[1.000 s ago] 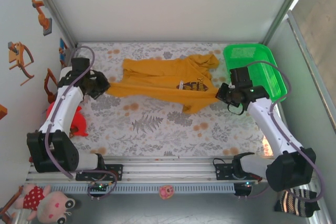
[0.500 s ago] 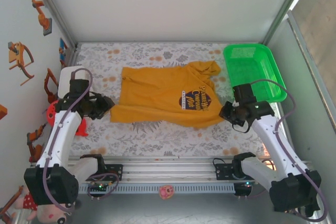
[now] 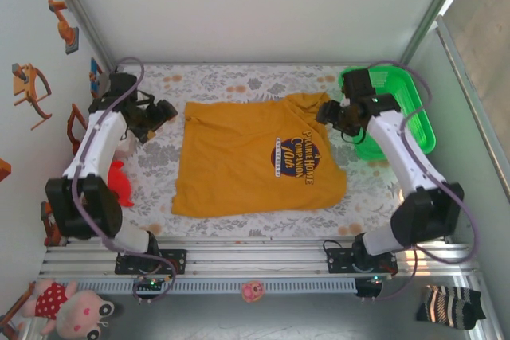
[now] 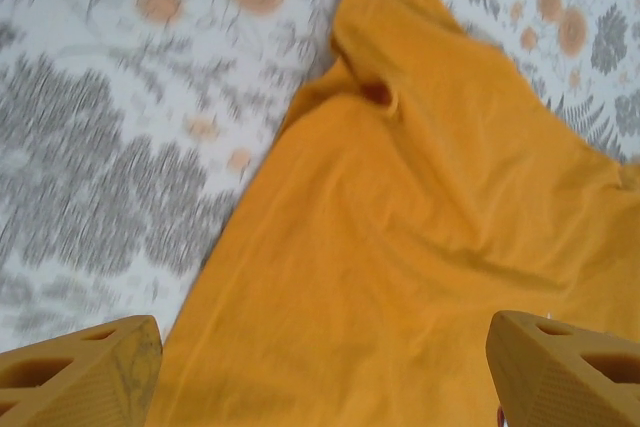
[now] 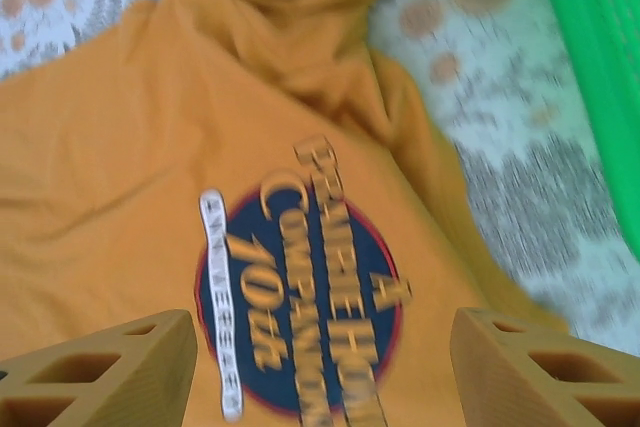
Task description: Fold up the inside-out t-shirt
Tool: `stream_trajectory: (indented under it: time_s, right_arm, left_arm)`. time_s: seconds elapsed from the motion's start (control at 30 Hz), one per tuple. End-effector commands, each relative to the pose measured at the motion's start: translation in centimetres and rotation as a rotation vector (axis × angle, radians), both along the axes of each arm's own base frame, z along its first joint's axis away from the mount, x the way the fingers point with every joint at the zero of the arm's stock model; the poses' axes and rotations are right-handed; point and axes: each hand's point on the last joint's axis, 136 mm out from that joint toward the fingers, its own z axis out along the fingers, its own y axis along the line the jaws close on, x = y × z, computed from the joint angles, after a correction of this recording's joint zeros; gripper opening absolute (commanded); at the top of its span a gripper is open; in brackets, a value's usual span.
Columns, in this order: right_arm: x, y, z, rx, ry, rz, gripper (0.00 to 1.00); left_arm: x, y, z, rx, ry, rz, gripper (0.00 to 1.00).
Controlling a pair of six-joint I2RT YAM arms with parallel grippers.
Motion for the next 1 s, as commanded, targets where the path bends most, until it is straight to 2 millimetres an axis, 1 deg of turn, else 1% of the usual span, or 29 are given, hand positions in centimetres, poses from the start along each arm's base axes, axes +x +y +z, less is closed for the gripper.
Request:
stream_trajectory:
  time_s: [0.0, 0.03, 0.1, 0.17, 0.27, 0.33, 0.43, 0.57, 0.77, 0.97]
  right_arm:
    - [5.3, 0.5, -0.4, -0.038, -0.043, 0.017, 0.68]
    - [6.6, 0.5, -0.8, -0.053, -0.042, 0.013, 0.67]
    - [9.1, 0.5, -1.5, -0.081, -0.036, 0.004, 0.67]
    - [11.1, 0.4, -2.7, -0.112, -0.011, -0.007, 0.67]
    - [13.3, -0.2, -4.2, -0.166, 0.016, -0.031, 0.67]
    - [14.4, -0.6, -5.1, -0.196, 0.027, -0.046, 0.67]
    - [15.4, -1.2, -6.5, -0.226, 0.046, -0.073, 0.67]
    - [16.4, -1.6, -8.7, -0.252, 0.076, -0.086, 0.67]
    - [18.0, 0.4, -11.9, -0.183, 0.106, -0.031, 0.66]
    - [18.6, 0.9, -14.6, -0.159, 0.143, -0.039, 0.67]
  left_arm:
    - [4.2, -0.2, -1.4, 0.037, -0.008, -0.057, 0.84]
    - [5.3, -0.3, -2.0, 0.045, 0.004, -0.066, 0.83]
    - [7.3, -0.9, -3.7, 0.054, 0.034, -0.095, 0.79]
    - [8.7, -1.5, -5.1, 0.064, 0.066, -0.117, 0.76]
    - [10.1, -2.4, -7.1, 0.071, 0.106, -0.138, 0.75]
    - [10.9, -3.2, -7.9, 0.066, 0.115, -0.149, 0.76]
    - [11.8, -3.8, -8.9, 0.068, 0.129, -0.155, 0.77]
    - [12.3, -4.0, -9.7, 0.076, 0.137, -0.152, 0.77]
    - [13.3, -3.9, -10.3, 0.080, 0.134, -0.148, 0.79]
    - [14.5, -4.2, -10.8, 0.076, 0.140, -0.156, 0.80]
